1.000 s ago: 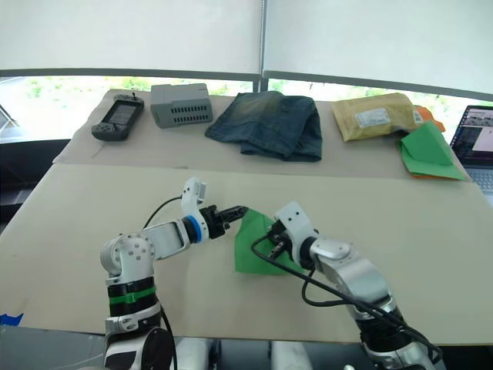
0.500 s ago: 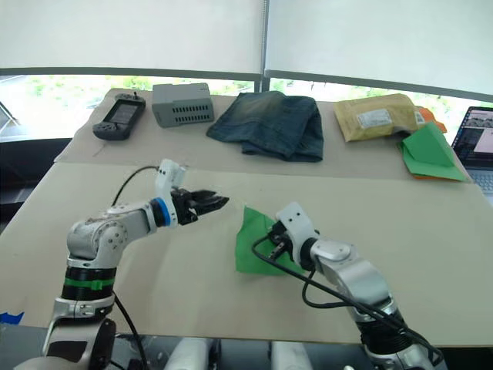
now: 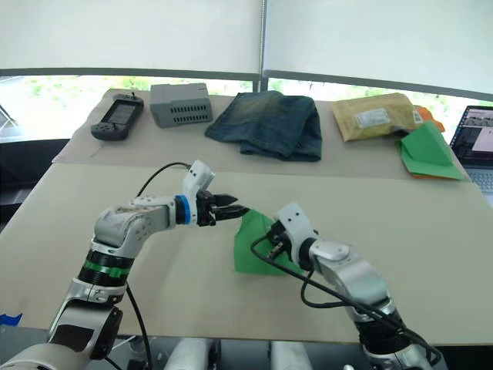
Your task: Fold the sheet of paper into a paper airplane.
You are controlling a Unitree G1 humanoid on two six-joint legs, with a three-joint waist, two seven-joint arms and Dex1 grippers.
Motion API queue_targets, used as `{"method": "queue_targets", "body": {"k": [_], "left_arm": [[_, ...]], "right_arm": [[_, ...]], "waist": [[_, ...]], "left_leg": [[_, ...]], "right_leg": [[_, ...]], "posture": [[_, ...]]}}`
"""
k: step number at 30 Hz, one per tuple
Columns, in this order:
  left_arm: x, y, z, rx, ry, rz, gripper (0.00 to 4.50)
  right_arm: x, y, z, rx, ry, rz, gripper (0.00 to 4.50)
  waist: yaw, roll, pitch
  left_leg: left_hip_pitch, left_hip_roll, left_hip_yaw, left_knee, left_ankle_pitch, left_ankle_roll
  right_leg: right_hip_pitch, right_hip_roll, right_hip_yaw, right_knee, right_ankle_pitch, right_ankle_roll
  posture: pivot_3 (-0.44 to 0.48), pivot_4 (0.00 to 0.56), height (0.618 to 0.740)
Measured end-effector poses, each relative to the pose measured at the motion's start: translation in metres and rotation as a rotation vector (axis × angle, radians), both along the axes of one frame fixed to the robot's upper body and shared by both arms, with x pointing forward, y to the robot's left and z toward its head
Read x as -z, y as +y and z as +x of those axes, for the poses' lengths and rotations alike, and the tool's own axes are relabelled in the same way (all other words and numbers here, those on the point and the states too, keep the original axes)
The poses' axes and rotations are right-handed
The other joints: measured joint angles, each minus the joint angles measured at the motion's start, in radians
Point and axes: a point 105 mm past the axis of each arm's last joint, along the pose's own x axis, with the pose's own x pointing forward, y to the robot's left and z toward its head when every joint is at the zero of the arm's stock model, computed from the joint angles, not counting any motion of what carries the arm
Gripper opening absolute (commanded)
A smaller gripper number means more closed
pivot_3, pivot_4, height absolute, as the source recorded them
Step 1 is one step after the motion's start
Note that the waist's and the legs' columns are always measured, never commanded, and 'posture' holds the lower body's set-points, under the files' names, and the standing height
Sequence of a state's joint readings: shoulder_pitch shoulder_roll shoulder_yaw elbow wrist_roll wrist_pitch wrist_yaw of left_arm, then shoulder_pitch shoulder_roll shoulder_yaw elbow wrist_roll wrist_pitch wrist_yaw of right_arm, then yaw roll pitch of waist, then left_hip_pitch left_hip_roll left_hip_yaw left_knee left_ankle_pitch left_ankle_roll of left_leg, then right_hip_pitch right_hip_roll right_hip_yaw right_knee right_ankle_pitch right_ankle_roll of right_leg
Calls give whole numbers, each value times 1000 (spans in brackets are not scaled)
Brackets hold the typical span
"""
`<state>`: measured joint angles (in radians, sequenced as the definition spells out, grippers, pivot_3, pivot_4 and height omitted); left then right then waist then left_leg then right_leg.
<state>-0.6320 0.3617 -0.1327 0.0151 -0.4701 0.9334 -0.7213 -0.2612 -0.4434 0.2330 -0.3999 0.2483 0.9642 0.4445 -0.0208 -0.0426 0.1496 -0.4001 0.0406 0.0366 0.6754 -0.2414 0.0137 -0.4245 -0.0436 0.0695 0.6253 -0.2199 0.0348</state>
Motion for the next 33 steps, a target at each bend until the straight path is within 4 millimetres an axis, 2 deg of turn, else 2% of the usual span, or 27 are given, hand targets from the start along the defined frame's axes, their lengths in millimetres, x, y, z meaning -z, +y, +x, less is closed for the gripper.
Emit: {"method": "queue_targets", "body": {"k": [3,8,10,18,25,33], "left_arm": [[6,-2,1,-23,22,16,2286],[14,-1,2,-71,87,28,531],[16,0,2,-83,111,28,47],[14,-7,-7,-44,97,55,47],[29,-20,-28,66,83,128,47],[36,-27,-29,79,76,147,47]], "right_arm": [[0,0,0,5,-2,-2,0],[0,-1,0,11,-3,-3,0],[0,-1,0,11,-4,-3,0],[0,0,0,10,-5,-3,0],[-1,0,1,9,-7,-3,0],[-2,0,1,9,-12,-2,0]], "waist": [[1,0,0],[2,0,0],[2,0,0],[2,0,0],[0,0,0],[2,0,0]], "left_leg": [[0,0,0,0,0,0],[0,0,0,0,0,0],[0,0,0,0,0,0],[0,0,0,0,0,0],[0,0,0,0,0,0],[0,0,0,0,0,0]], "right_leg": [[0,0,0,0,0,0],[0,0,0,0,0,0],[0,0,0,0,0,0],[0,0,0,0,0,0],[0,0,0,0,0,0],[0,0,0,0,0,0]], "posture": [[0,150,734],[0,150,734],[0,150,734],[0,150,734],[0,150,734],[0,150,734]]}}
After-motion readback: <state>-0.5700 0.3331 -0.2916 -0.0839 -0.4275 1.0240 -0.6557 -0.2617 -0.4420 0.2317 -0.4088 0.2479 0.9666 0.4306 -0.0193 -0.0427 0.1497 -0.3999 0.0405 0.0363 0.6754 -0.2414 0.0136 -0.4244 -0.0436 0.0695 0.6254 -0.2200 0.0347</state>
